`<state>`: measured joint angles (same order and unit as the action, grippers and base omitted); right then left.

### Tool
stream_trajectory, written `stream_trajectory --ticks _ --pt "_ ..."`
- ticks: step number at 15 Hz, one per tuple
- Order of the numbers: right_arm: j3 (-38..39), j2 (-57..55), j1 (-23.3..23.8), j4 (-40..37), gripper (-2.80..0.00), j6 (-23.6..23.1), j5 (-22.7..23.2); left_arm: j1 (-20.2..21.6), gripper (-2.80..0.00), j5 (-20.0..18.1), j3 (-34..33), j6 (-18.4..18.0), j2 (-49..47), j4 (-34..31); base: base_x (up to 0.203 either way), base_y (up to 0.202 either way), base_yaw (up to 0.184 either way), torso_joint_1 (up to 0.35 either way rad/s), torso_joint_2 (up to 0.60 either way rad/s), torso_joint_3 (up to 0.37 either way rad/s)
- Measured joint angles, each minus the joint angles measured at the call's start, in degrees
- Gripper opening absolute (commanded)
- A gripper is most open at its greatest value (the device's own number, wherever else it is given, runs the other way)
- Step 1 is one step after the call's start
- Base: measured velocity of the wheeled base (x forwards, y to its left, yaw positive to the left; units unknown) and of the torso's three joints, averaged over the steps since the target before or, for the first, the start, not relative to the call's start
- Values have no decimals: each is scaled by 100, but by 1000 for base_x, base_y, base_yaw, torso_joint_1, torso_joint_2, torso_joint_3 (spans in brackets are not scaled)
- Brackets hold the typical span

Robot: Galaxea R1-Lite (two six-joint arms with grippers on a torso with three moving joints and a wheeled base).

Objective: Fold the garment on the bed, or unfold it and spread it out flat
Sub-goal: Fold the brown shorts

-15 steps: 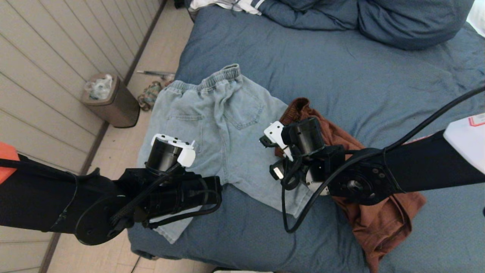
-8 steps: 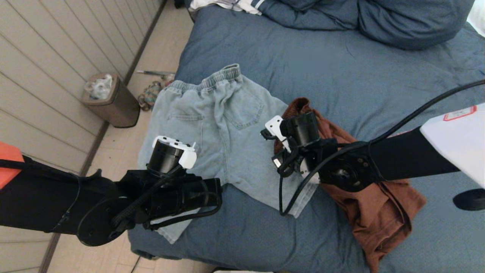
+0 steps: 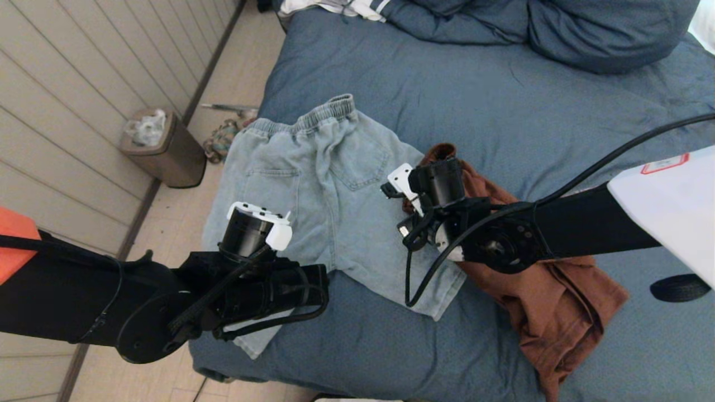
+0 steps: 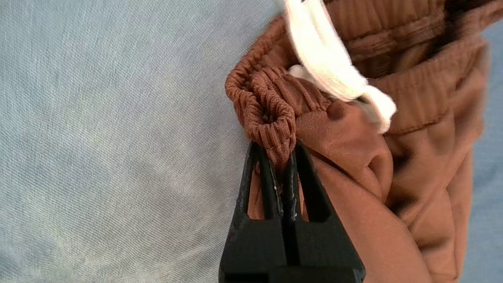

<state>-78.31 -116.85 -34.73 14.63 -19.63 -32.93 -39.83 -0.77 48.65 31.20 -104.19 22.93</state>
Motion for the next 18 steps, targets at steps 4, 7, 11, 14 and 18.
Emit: stream_trajectory --ticks 4,7,11,14,18 --pt "-55 339 274 439 -280 -16 2 -119 -280 26 -59 6 20 3 0 0 0 0 0 0" --pt "-24 706 737 511 -280 -21 87 -300 -280 47 -136 6 26 2 0 0 0 0 0 0" --pt "-510 748 1234 499 -280 20 493 -438 -280 74 -156 1 4 0 0 0 0 0 0 0" --pt "-957 530 1529 489 -280 103 668 -449 -280 74 -141 -6 -13 7 0 0 0 0 0 0" --pt "-1345 367 1632 447 -280 452 1009 -460 -280 74 -146 -11 -140 2 0 0 0 0 0 0"
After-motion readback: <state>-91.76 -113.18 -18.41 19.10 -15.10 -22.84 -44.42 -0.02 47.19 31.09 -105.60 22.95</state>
